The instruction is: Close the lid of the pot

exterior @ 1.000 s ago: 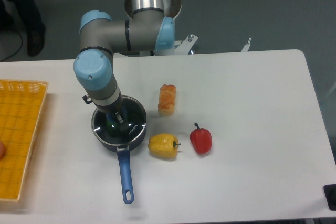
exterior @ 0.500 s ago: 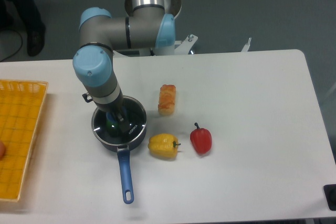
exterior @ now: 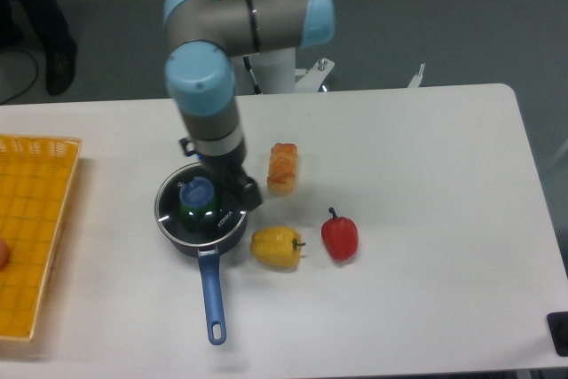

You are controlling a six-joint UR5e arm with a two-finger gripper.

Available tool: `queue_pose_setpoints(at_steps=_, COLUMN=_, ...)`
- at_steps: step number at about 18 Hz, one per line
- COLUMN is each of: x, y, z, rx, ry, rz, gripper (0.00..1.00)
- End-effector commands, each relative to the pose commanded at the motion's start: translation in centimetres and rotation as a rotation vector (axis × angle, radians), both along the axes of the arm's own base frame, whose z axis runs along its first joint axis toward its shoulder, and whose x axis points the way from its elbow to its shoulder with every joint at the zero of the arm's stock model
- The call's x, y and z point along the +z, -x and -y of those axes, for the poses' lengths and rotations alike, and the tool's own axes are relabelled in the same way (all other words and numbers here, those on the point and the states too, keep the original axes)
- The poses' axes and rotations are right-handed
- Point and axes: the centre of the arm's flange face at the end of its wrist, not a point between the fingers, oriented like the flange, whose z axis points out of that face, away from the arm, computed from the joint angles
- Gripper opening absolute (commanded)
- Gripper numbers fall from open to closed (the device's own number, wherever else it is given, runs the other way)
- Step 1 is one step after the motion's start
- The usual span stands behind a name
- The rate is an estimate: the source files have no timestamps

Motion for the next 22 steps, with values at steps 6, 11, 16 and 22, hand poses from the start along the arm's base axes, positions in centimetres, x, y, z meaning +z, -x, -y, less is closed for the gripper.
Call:
queue_pose_setpoints(at_steps=6, x=1.2, y=8.8, z=6.4, rx=-0.212, ry=-0.007, rz=-0.011, gripper=1.00)
queue_pose_setpoints(at_steps=11, x=0.1, y=14.7, z=9.4, rx=-0.155, ry=-0.023, rz=-0.058, gripper=1.00)
queue_pose_setpoints(at_steps=16, x=-2.0, y=20.1, z=13.1, rx=-0.199, ry=-0.008, rz=-0.041, gripper=1.00)
queue_pose_setpoints(at_steps=22, x=-2.3, y=23.1, z=17.0, rx=-0.207, ry=-0.003, rz=-0.039, gripper=1.00)
